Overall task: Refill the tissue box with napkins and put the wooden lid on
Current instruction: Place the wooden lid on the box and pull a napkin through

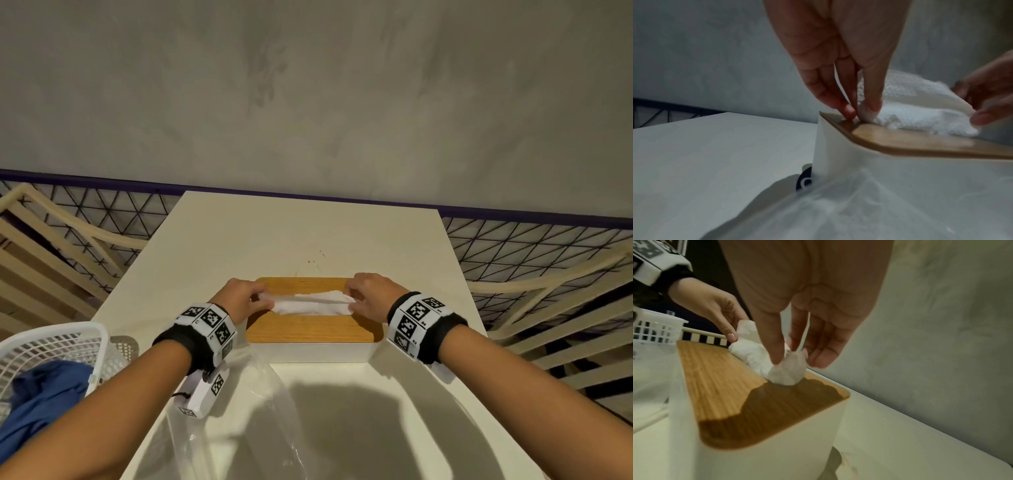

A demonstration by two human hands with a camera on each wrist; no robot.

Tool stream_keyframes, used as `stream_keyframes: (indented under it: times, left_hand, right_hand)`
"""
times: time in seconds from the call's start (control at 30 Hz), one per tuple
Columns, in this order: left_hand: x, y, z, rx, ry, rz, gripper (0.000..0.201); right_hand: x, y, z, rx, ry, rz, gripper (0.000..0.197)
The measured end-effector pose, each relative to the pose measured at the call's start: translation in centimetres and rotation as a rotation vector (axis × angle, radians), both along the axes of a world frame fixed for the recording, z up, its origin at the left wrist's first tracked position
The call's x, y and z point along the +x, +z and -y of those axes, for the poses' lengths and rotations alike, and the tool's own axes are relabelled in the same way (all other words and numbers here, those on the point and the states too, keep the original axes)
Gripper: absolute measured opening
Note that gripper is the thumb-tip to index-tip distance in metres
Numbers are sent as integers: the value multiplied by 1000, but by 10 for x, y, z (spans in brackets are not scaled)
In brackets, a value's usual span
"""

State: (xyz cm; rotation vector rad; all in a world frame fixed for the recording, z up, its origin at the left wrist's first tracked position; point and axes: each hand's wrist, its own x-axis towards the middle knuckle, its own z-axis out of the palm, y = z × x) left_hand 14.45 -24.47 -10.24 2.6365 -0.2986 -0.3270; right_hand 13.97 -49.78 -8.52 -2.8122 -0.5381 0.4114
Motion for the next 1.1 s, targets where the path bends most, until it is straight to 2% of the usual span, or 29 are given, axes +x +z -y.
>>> stream_keyframes:
  times: [0.07,0.17,0.3,0.37,0.47,0.5,0.57,0.7,0.87,1.1]
  left_hand:
    - [1,1,2,-64,46,12,20]
    - [3,2,7,-96,84,20,19]
    - [4,6,2,-204,244,-4,25]
    - [2,7,-7,-217,310,-37,31]
    - [-8,6,-17,-56,250,-242,54]
    - [-12,3,-19,-21,223,-316,60]
    - [-16,-4,-20,-73,227,-377,61]
    - [-10,-12,-27,-167,332,-275,48]
    - [5,-12,-42,-339,459,-304,48]
    - [27,-12,-41,-311,445,-246,49]
  right_hand:
    - [1,-1,5,65,-123,-17,14]
    - [0,-3,10,270,-346,-41,16]
    - [-12,-4,21,543,-543,-7,20]
    - [-24,-11,31,602,-625,-33,25]
    - [-47,-30,40,553,-689,-205,46]
    - [-53,-36,39,571,-700,-270,49]
    - [-60,-44,31,634,-708,-326,45]
    - [-55,-50,10,512,-628,-277,42]
    - [-33,-43,-12,278,-559,-245,45]
    - [-4,-39,-24,229,-648,-236,39]
